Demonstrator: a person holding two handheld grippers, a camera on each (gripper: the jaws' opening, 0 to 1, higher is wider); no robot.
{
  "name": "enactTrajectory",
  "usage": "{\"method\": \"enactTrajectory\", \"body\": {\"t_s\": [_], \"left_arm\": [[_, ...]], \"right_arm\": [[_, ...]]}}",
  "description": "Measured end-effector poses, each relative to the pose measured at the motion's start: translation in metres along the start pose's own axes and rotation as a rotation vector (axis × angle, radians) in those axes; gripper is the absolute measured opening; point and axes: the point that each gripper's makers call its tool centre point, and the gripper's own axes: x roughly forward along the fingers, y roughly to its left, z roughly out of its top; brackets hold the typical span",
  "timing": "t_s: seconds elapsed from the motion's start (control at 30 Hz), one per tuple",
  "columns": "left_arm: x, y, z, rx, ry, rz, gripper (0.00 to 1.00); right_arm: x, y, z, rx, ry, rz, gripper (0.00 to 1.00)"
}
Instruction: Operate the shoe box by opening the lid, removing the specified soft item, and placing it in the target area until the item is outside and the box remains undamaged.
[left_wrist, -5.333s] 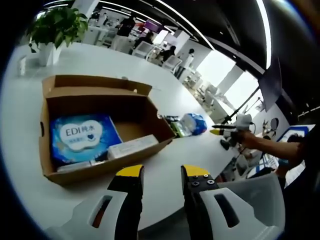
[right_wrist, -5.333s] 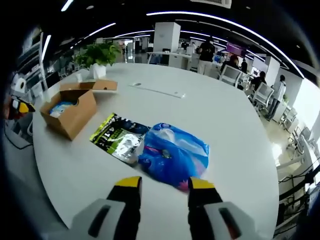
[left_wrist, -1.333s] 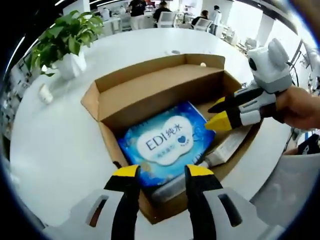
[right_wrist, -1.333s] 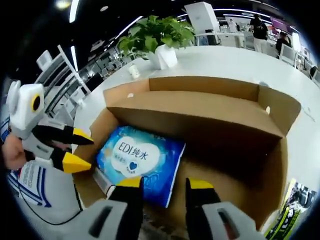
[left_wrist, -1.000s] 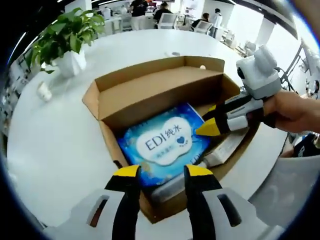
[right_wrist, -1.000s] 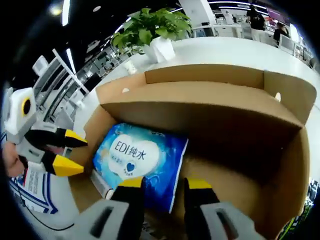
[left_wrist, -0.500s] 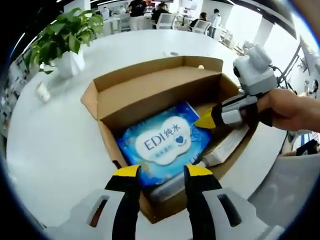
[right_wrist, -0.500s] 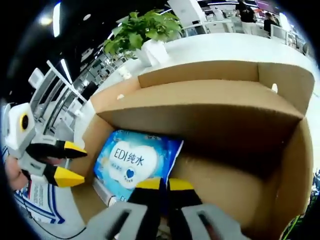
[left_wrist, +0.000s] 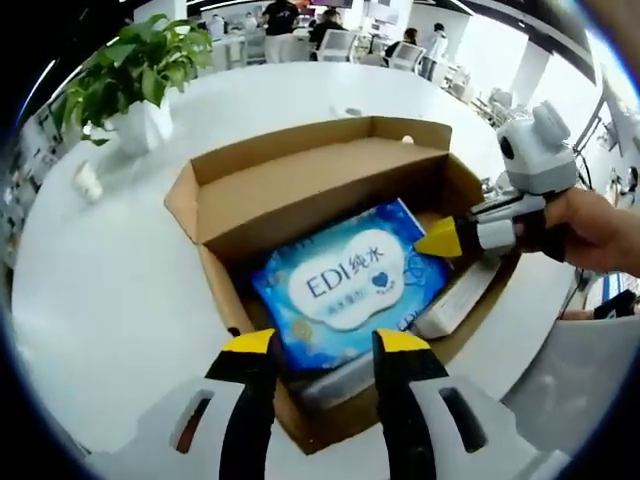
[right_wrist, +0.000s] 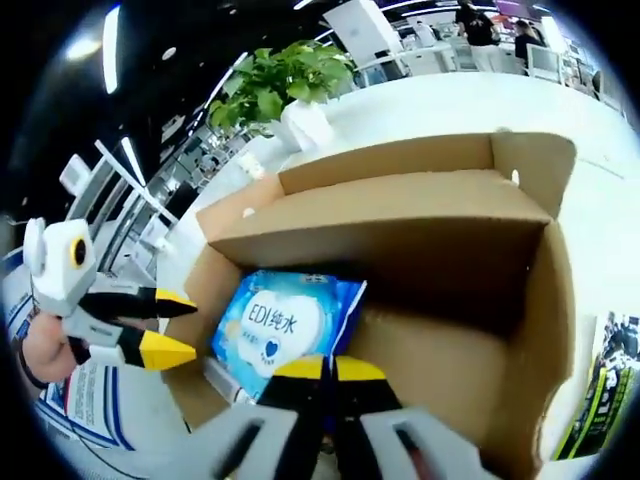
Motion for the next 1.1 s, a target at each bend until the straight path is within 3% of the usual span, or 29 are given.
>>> {"method": "enactTrajectory", "body": {"t_s": [0.33,0.47,0.67,0.8,1.1], "left_arm": [[0.008,-0.013,0.000,-0.008,0.024,-0.021,0.27],[0.013,-0.015,-0.002,-0.026,0.056,-0.014,0.26],[0.026,-0.014,0.000,-0.021,0.117,-0.005,0.14],[0.036,-0.012,-0.006,-0.029,0.180,0.023,0.15],[0.050,-0.005,-0.009,-0.033,0.246,0.118,0.23]], "right_arm": [[-0.022,0.002,-0.007,0.024,-0.020,-0.010,0.00],[-0.026,0.000,-0.008,0.036,-0.029,-0.014,0.00],[-0.029,-0.005,-0.010,0.039,-0.022,-0.023,0.00],[-0.029,-0.008,-0.010,0.041,-0.021,-0.033,0.00],[-0.025,-0.013,-0.008,0.038,-0.032,-0.032,0.00]]}}
